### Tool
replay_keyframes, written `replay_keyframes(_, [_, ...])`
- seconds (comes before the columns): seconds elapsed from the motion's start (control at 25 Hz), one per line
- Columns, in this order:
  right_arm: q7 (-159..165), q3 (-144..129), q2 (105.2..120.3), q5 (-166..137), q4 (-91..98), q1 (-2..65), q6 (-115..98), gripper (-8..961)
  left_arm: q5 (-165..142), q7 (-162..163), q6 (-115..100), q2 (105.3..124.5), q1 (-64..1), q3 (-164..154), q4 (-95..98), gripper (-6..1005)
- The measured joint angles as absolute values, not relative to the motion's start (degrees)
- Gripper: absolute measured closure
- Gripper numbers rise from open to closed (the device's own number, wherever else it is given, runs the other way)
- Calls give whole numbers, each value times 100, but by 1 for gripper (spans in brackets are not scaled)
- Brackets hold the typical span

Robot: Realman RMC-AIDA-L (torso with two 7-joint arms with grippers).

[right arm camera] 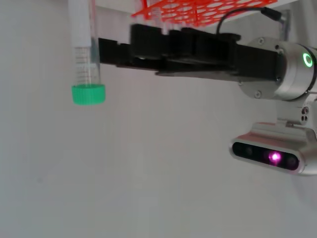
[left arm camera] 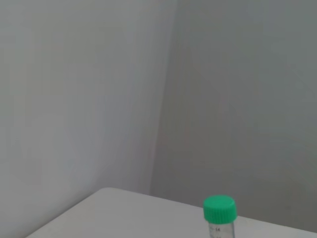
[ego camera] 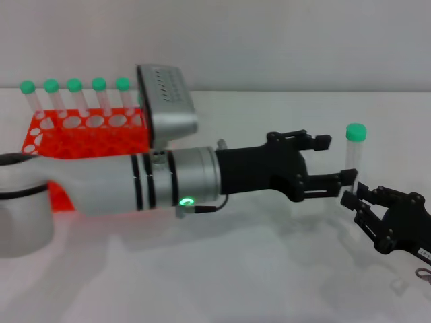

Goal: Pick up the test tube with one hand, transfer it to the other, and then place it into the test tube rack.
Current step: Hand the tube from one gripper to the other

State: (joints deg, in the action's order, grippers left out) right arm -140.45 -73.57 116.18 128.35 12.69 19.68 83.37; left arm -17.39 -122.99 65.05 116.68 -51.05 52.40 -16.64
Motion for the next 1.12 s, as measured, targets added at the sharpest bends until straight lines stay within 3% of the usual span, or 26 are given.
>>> replay_keyframes(0.28, [-14026,-7356,11596,12832,1266,1952,8414,759,-1750,-12616,6025,11880,-4885,5447,-2035,282])
replay_keyframes(0.68, [-14041,-7430,11558,12817,1288,1951,8519,759,-1712,-12620,5963,11929,-4588,5623,-2261,303])
replay_keyframes(0.8, [-14044,-7549,11546,12815,1317,1967,8536,759,-1699,-12617,5964,11948,-4515,5624,-2327,536])
replay_keyframes(1.12, [-14039,-7685,11534,12813,1324,1994,8524,759,-1694,-12651,5975,11950,-4161,5677,-2702,553])
